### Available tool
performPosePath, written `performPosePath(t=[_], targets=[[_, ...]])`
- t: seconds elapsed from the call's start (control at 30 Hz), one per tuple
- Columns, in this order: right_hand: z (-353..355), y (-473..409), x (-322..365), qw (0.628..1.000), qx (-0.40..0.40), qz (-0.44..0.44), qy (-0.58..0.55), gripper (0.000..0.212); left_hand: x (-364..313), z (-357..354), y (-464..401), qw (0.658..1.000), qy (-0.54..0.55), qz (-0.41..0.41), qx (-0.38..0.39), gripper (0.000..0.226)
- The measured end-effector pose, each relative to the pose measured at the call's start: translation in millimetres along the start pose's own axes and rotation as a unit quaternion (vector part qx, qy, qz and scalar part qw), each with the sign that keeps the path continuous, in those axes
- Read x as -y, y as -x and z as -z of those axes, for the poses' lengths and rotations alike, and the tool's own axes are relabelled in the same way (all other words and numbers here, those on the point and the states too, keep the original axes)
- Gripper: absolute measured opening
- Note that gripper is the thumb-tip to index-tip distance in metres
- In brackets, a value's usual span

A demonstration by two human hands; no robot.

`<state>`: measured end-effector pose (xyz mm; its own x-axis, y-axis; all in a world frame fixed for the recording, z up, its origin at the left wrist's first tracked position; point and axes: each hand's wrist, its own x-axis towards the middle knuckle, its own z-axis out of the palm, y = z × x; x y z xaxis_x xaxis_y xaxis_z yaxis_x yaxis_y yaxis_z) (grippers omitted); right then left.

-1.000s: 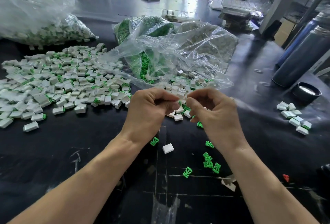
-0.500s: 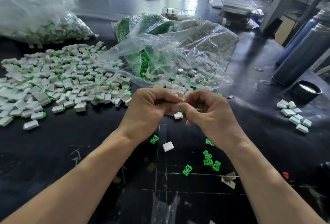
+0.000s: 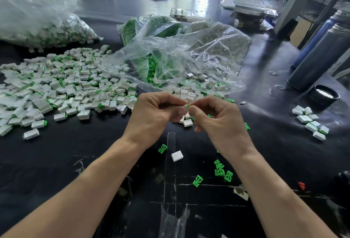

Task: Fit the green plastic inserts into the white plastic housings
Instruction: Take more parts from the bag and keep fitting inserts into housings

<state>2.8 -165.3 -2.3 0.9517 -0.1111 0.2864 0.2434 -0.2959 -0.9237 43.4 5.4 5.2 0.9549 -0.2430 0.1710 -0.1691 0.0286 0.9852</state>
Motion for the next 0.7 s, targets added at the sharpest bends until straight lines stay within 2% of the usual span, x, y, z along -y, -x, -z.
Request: performPosePath(t=[0.3,0.53,0.7], targets=[[0,1,-2,0.999,0.013,-0.014,0.03,0.006,-3,-5,4,1.0,-0.025,0.013,0.011,0.017],[4,0,0,1.0,0.014,-0.009,0.007,0.022,-5,-7,4,0.999,-0.03,0.014,0.015,0.018],[20,-5,2,0.999,-0.034,-0.024,-0.003,0.016,-6,0,2,0.999,-0.017,0.03,-0.006,0.017]])
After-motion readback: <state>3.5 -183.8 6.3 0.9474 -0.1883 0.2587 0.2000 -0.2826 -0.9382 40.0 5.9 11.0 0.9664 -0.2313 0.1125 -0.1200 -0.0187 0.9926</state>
